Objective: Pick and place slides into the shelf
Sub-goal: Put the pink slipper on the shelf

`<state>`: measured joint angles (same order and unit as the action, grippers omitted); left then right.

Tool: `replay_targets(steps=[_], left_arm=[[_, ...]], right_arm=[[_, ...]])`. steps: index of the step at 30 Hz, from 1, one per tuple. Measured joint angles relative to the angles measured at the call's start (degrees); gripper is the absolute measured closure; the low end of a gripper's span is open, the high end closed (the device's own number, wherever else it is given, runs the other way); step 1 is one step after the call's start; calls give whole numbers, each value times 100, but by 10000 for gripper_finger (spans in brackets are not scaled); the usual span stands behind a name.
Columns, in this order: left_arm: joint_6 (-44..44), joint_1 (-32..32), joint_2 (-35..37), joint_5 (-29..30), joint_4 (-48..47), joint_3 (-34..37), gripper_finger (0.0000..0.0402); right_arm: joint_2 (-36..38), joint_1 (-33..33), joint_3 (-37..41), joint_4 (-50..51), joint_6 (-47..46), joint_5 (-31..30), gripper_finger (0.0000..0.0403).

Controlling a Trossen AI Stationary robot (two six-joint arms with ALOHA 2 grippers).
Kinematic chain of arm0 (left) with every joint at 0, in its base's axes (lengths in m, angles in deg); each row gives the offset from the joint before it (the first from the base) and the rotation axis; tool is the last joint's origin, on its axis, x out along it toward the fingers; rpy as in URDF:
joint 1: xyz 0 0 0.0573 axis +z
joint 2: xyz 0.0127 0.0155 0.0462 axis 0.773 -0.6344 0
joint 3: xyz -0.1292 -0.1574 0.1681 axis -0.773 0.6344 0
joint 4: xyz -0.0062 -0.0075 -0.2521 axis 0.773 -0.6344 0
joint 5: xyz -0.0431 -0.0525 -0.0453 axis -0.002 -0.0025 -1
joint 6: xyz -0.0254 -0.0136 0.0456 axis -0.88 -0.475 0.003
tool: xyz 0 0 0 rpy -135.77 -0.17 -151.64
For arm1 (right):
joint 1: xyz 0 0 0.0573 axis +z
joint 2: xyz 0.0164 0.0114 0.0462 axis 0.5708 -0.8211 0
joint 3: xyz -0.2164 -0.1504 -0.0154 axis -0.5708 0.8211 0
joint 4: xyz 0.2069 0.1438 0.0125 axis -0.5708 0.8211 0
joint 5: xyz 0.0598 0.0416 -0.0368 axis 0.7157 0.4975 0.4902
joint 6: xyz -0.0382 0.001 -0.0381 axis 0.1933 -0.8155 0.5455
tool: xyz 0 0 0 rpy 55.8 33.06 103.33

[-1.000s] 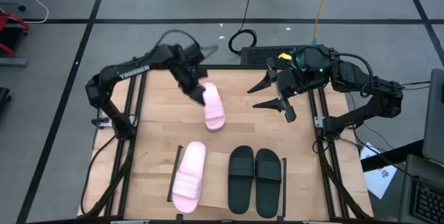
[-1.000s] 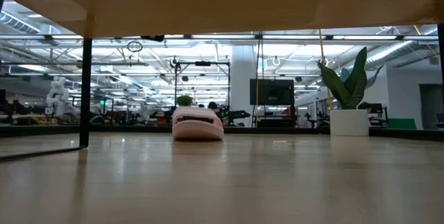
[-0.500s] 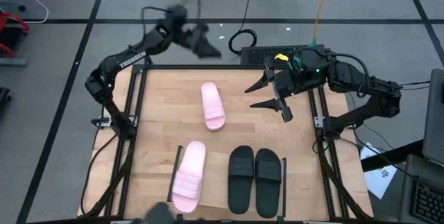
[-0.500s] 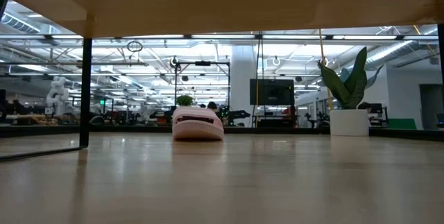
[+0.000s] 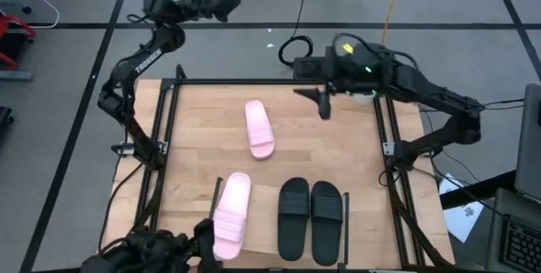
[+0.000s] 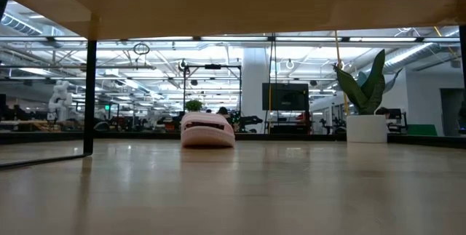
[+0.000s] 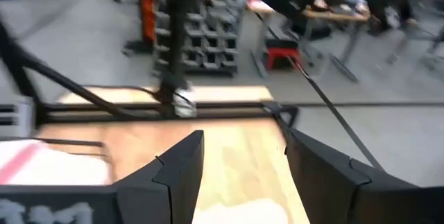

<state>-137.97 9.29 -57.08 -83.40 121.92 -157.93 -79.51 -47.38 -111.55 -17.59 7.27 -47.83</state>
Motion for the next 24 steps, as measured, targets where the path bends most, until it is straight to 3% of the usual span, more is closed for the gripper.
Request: replay_targets(steps=[3,11,14,19,24], left_arm=[[115,2,0,-5,-189,0,174],[190,-79,0,-15,-267,0,174],[202,-78,0,-24,-262,0,174],[205,-80,0,-46,-265,0,174],[218,-81,0,-40,-267,0,174]], right_arm=[[-309,-610,-2,73,326,428,206],[-1385,-2084,4,414,689,3019,206],[-1564,-2345,4,634,586,3551,206],[-1577,-2566,4,953,711,3633,206],[-1355,-2643,4,931,1003,3007,206]])
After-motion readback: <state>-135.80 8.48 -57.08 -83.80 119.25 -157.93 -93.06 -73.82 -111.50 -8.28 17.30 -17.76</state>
